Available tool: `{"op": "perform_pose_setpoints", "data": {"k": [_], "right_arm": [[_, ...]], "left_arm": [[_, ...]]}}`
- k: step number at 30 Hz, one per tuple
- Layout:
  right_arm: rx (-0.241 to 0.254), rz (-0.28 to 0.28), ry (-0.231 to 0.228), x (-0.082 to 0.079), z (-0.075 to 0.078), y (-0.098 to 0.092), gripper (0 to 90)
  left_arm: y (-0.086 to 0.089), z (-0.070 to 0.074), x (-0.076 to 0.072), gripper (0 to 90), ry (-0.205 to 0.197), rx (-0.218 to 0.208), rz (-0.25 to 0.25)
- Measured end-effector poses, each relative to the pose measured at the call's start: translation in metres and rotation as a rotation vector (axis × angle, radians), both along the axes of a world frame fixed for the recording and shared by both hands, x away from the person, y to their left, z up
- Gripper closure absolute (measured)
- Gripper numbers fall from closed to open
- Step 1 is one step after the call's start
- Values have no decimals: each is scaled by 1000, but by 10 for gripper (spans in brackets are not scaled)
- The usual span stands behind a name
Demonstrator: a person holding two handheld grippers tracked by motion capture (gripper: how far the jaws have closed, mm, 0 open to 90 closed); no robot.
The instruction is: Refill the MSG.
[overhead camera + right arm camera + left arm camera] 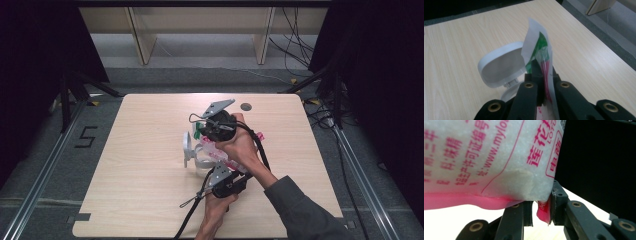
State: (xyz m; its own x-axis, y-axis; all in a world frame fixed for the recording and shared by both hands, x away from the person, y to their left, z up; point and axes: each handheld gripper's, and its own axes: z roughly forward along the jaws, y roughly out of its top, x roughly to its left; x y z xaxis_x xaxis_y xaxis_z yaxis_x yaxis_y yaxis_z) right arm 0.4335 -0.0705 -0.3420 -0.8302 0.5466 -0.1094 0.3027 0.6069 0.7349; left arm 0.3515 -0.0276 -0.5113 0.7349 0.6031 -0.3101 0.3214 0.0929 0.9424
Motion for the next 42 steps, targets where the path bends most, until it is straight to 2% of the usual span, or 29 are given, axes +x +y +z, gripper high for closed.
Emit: {"op": "perform_pose_setpoints", "data": {"k": [1,3,4,6,8,9,10,11,12,13,14,16,18,19,20,21,22,24,27,28,30,33,34,35,36,38,39,40,42], "right_arm": [[-8,19,-7,2,0,0,900],[11,-6,20,0,2,-1,900],[21,-3,3,0,1,-1,900],[4,-5,1,0,0,1,900],[-9,1,5,0,0,2,900],[-3,6,5,0,0,1,900],[2,-17,18,-1,1,1,900],[6,3,1,1,1,0,900],[11,-16,20,-1,0,2,900],[-4,3,10,0,0,2,900],[-5,-4,2,0,0,2,900],[10,-4,22,0,1,1,900],[4,2,14,0,0,1,900],[-6,24,-20,2,-1,2,900],[-4,20,-17,1,-1,2,900],[-1,4,-1,0,0,2,900],[13,-8,7,0,0,2,900],[0,11,7,1,-1,2,900],[3,-9,15,0,0,3,900],[16,1,-1,1,0,2,900],[-7,3,11,1,-2,3,900],[6,-7,29,-1,0,3,900],[10,-3,-3,1,-1,2,900],[3,-15,10,0,0,2,900],[5,7,3,1,-1,2,900],[-3,-12,24,-1,-1,3,900],[-5,3,2,0,0,2,900],[8,-3,9,1,0,0,900],[13,-2,5,1,-1,0,900]], "left_arm": [[0,0,0,751,-1,0,1],[0,0,1,751,-8,-14,-1],[0,0,1,751,-9,-19,-4],[-1,0,0,752,-1,-8,2],[-2,-1,2,752,-16,-36,-7],[0,1,0,752,-2,-5,6],[1,1,0,752,-2,-5,6],[1,0,0,752,-2,-9,4],[0,0,0,752,1,-7,5],[0,0,0,751,-2,-7,5],[0,0,0,752,-5,-12,5],[0,0,0,752,-5,-8,8],[0,0,0,752,-1,-8,6],[-2,-1,1,752,-13,-30,2],[-2,-1,2,752,-17,-38,0],[0,1,0,752,-3,-13,11],[0,1,0,752,-2,-15,10],[0,0,0,752,1,-9,8],[0,1,0,752,-4,-17,11],[0,1,0,752,-1,-17,8],[-1,0,0,752,4,-13,8],[0,1,0,752,0,-17,10],[0,1,0,752,-1,-17,7],[0,0,0,752,0,-19,5],[-1,0,0,752,3,-15,6],[-1,0,0,752,2,-14,6],[0,1,0,752,-5,-3,4],[1,1,1,752,-8,10,0],[-1,0,1,752,1,-18,1]]}}
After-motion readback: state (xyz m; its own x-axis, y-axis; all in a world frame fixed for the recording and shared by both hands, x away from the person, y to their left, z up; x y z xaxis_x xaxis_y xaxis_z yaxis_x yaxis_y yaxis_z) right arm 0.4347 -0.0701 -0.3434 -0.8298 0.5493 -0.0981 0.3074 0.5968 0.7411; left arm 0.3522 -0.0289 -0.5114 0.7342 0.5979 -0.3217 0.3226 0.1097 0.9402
